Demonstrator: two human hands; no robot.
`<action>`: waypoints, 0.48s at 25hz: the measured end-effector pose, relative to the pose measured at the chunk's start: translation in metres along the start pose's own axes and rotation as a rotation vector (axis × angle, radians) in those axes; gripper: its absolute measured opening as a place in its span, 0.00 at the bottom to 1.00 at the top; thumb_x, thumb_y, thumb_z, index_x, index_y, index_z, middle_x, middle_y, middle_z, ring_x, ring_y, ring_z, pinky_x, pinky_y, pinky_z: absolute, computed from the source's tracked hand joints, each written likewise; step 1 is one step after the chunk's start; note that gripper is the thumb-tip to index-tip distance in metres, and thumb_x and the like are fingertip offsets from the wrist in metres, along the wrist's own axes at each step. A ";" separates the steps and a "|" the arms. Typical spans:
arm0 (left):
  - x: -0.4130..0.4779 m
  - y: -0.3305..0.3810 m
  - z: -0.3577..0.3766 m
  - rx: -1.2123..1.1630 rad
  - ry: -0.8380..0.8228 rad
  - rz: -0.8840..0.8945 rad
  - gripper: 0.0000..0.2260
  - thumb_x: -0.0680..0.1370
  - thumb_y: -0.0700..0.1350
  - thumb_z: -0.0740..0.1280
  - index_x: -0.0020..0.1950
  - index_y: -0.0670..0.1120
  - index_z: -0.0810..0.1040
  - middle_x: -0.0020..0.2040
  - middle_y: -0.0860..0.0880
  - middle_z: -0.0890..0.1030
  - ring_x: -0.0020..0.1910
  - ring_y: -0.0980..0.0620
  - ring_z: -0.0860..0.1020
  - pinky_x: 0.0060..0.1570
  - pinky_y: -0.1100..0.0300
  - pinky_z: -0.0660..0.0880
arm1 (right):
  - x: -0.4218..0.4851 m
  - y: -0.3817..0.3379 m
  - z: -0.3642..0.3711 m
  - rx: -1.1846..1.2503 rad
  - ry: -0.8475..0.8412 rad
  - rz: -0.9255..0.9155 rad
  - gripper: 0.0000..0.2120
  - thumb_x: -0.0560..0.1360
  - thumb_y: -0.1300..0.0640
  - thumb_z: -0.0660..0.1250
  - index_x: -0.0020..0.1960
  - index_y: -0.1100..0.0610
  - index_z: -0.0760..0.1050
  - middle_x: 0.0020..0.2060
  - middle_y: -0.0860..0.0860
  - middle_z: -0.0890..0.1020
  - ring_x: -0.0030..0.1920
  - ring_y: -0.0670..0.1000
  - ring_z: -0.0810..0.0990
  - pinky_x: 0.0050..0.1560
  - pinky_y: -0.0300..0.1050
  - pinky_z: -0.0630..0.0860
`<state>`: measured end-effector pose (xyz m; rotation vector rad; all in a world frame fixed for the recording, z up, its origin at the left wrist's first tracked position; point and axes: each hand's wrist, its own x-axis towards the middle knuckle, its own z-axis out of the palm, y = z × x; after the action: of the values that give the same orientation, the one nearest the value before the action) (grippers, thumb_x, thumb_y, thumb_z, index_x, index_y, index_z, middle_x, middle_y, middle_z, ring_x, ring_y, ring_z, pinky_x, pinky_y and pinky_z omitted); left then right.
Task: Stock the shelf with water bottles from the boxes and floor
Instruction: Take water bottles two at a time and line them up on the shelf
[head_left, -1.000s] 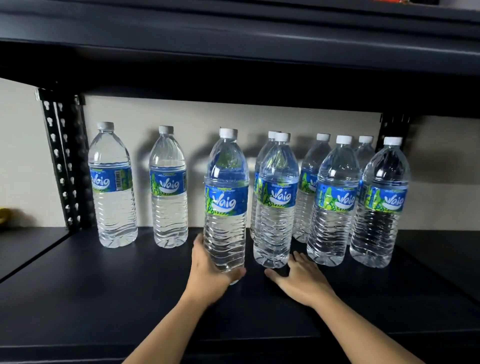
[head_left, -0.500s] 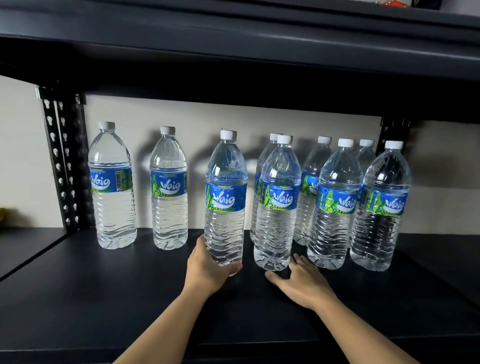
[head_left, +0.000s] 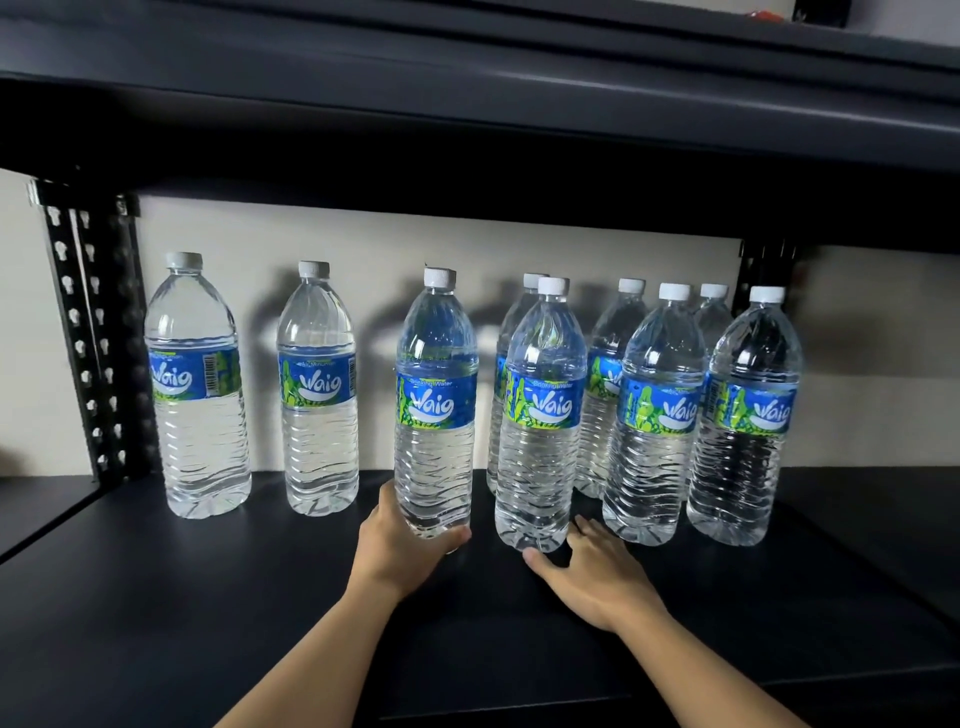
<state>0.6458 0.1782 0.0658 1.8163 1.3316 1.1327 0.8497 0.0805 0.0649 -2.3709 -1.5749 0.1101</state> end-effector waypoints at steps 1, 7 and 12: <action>-0.001 0.000 0.000 -0.001 0.004 0.007 0.37 0.62 0.54 0.81 0.65 0.48 0.69 0.59 0.49 0.79 0.60 0.48 0.76 0.56 0.60 0.71 | 0.000 0.000 0.000 0.000 0.003 0.001 0.44 0.75 0.29 0.52 0.80 0.57 0.53 0.80 0.52 0.53 0.79 0.51 0.49 0.77 0.46 0.46; -0.002 0.001 0.003 0.010 0.021 0.015 0.37 0.62 0.57 0.80 0.64 0.48 0.68 0.60 0.49 0.79 0.61 0.48 0.76 0.56 0.59 0.71 | 0.001 0.001 0.001 0.010 0.015 0.003 0.44 0.75 0.28 0.53 0.80 0.57 0.54 0.80 0.52 0.54 0.79 0.51 0.50 0.77 0.46 0.47; -0.001 -0.001 0.000 0.038 0.007 0.007 0.39 0.61 0.59 0.79 0.66 0.49 0.67 0.61 0.50 0.79 0.63 0.47 0.75 0.59 0.56 0.72 | 0.000 0.001 0.001 0.026 0.021 0.008 0.43 0.75 0.28 0.53 0.79 0.56 0.56 0.79 0.51 0.54 0.79 0.51 0.50 0.76 0.45 0.48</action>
<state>0.6455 0.1777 0.0645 1.8465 1.3604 1.1262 0.8503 0.0800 0.0641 -2.3513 -1.5452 0.1069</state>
